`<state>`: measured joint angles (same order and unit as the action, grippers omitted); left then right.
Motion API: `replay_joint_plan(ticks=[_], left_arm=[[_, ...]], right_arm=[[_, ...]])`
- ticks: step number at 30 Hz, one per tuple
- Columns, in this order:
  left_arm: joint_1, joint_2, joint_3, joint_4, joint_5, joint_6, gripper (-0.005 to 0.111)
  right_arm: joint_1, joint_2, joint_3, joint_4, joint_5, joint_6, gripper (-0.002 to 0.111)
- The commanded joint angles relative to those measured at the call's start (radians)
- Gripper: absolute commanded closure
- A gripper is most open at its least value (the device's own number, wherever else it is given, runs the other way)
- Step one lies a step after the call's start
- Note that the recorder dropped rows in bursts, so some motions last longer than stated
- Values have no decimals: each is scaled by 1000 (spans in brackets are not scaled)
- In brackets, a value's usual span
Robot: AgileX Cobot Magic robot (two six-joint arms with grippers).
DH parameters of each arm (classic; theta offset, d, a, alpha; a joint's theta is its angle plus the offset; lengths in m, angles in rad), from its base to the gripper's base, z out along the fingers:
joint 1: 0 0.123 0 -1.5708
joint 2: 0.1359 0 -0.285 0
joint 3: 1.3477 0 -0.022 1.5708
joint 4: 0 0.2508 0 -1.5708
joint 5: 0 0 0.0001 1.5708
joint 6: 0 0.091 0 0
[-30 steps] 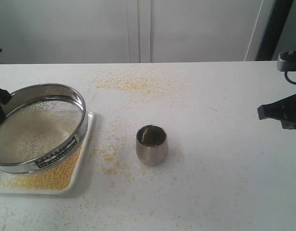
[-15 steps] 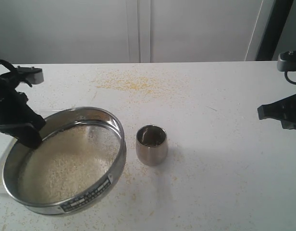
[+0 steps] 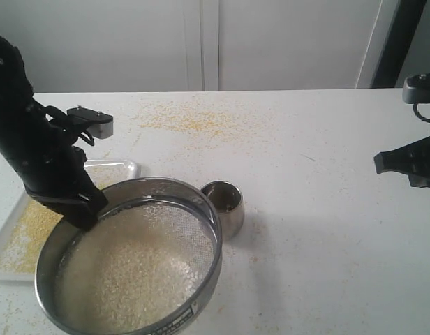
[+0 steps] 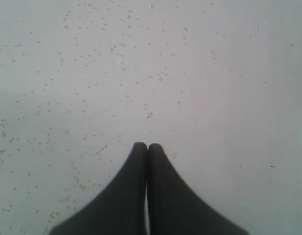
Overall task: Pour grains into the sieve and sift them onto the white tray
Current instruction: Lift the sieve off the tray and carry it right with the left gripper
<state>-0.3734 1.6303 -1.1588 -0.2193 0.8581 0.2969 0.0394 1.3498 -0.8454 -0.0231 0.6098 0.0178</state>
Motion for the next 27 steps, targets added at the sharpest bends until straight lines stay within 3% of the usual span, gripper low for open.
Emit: replay_joint_plan(ticks=[1,13,27], left_arm=[[-43,-13,30,-53,-6,-15,107],[-140,91,58,-62,-93,-78,107],[-158,186,58,-91,-223,-105,107]], right_arm=[[-11,-7,-1,-3,-8,5,108],[-11,-7,-1,-3,-6,5,108],[-11,-7,-1,-3,-8,5,108]])
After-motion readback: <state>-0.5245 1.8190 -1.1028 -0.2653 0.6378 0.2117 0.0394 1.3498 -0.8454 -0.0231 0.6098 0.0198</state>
